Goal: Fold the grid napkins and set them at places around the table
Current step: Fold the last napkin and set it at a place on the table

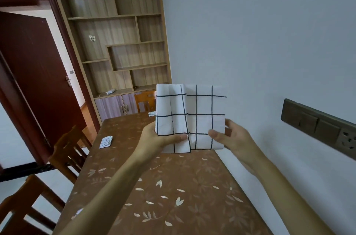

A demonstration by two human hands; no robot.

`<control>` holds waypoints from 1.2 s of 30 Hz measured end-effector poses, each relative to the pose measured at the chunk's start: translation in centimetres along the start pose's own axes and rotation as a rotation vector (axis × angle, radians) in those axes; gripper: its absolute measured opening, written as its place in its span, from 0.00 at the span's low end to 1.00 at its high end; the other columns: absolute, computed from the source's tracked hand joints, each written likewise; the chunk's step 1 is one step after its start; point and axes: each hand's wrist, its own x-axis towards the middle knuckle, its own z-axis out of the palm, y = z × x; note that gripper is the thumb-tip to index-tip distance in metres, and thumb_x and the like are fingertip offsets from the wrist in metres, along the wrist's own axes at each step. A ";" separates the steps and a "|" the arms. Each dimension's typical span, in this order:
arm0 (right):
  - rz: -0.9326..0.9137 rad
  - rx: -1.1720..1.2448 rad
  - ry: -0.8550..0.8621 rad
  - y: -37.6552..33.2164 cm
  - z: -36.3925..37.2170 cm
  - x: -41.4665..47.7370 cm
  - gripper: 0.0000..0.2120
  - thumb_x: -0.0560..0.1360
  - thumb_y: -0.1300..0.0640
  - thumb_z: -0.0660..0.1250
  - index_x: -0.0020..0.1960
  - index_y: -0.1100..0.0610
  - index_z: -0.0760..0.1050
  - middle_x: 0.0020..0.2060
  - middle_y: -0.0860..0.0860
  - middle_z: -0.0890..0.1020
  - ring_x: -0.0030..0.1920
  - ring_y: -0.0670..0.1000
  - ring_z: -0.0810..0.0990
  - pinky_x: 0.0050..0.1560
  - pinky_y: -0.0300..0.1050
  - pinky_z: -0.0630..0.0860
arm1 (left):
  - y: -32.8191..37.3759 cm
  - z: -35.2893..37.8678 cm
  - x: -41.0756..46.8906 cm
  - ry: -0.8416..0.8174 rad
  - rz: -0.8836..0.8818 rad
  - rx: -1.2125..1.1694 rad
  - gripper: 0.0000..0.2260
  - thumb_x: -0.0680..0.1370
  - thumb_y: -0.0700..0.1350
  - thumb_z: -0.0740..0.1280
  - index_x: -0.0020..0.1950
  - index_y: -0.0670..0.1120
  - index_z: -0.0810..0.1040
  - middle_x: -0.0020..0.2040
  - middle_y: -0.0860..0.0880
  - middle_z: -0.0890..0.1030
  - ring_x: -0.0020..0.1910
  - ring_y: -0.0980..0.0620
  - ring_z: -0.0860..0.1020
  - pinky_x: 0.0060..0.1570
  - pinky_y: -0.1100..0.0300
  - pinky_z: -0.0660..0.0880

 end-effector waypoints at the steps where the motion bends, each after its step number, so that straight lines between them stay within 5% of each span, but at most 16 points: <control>1: 0.002 -0.024 -0.001 0.3 0.4 -0.2 0.21 0.67 0.43 0.75 0.56 0.49 0.79 0.51 0.45 0.87 0.51 0.44 0.85 0.55 0.42 0.80 | -0.2 0.3 0.0 0.011 -0.021 -0.026 0.22 0.67 0.37 0.80 0.59 0.42 0.81 0.52 0.45 0.87 0.50 0.43 0.86 0.48 0.44 0.83; 4: -0.025 -0.045 0.064 0.5 1.4 -0.5 0.17 0.68 0.46 0.78 0.55 0.49 0.81 0.48 0.42 0.87 0.50 0.43 0.85 0.55 0.43 0.80 | -0.7 1.1 -0.2 0.057 -0.003 0.005 0.22 0.67 0.37 0.81 0.59 0.43 0.81 0.51 0.46 0.87 0.49 0.46 0.86 0.47 0.48 0.84; 9: -0.075 -0.100 0.182 0.3 3.0 -0.6 0.12 0.68 0.55 0.80 0.48 0.48 0.82 0.41 0.37 0.86 0.41 0.38 0.85 0.39 0.29 0.78 | -1.0 2.1 -0.4 0.082 0.037 0.047 0.22 0.67 0.39 0.81 0.58 0.47 0.80 0.49 0.52 0.87 0.48 0.52 0.86 0.44 0.57 0.83; 20: -0.045 -0.047 0.098 0.1 1.6 0.0 0.09 0.67 0.62 0.80 0.37 0.53 0.82 0.31 0.45 0.85 0.35 0.45 0.86 0.36 0.37 0.78 | 0.6 1.1 -0.4 -0.071 -0.060 -0.048 0.13 0.75 0.37 0.74 0.59 0.42 0.81 0.53 0.46 0.87 0.51 0.46 0.86 0.45 0.55 0.83; 27: -0.123 -0.089 0.247 0.4 2.0 -0.5 0.15 0.70 0.57 0.79 0.55 0.50 0.81 0.48 0.44 0.87 0.51 0.45 0.85 0.54 0.44 0.81 | 0.1 1.9 0.0 0.028 -0.063 -0.058 0.12 0.77 0.40 0.72 0.60 0.46 0.80 0.54 0.48 0.87 0.52 0.48 0.85 0.52 0.48 0.83; 32: -0.345 -0.259 0.336 0.8 3.2 -1.5 0.19 0.73 0.60 0.76 0.61 0.48 0.78 0.53 0.40 0.82 0.55 0.41 0.81 0.54 0.33 0.78 | -0.7 2.6 0.5 0.084 -0.108 -0.035 0.09 0.79 0.43 0.71 0.59 0.48 0.80 0.54 0.50 0.86 0.50 0.50 0.85 0.48 0.52 0.83; 36: -0.483 -0.430 0.228 0.9 3.8 -1.9 0.17 0.75 0.61 0.74 0.62 0.51 0.79 0.50 0.43 0.79 0.47 0.43 0.79 0.41 0.25 0.73 | -0.5 3.4 0.2 0.066 -0.083 0.043 0.08 0.81 0.45 0.67 0.60 0.49 0.81 0.52 0.50 0.87 0.51 0.50 0.85 0.53 0.48 0.83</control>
